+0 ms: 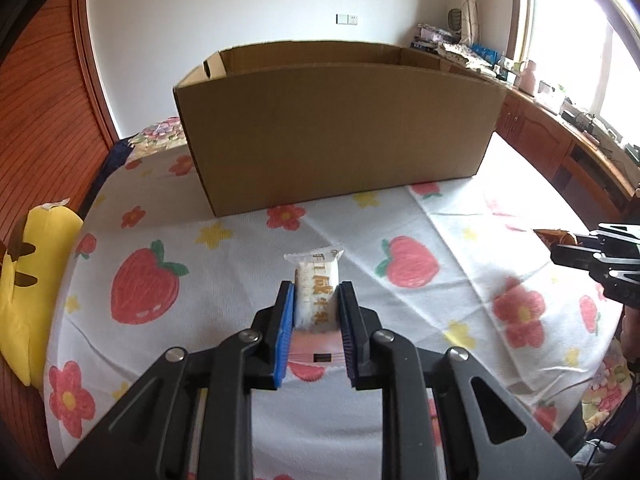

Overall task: Organize snacks
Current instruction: 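Close the left gripper on the white candy bar while the right gripper grasps the copper foil candy, then lift and carry the white bar and copper candy over the box with both grippers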

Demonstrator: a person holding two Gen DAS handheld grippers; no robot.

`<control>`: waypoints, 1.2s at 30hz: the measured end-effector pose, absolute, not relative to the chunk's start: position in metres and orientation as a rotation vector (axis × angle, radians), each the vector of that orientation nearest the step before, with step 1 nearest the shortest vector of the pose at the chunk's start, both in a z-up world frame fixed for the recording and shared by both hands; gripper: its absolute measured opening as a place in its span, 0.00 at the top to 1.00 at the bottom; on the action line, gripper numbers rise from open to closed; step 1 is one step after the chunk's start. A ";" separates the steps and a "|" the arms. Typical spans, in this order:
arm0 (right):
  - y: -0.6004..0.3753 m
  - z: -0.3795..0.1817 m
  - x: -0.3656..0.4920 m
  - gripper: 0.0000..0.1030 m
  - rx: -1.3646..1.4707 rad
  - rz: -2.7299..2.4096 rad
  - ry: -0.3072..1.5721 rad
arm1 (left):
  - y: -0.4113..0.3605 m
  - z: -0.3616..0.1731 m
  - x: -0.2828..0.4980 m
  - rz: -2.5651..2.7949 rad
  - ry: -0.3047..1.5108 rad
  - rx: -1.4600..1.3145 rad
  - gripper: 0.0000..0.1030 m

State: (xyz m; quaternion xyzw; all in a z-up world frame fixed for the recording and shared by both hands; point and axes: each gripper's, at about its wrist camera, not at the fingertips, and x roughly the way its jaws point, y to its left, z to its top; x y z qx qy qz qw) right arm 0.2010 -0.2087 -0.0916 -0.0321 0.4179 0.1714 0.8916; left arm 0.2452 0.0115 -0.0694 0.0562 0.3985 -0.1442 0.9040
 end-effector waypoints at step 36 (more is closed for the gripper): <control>-0.180 0.049 0.231 0.82 -0.136 0.433 0.548 | -0.003 0.077 0.272 -0.301 0.490 0.089 0.81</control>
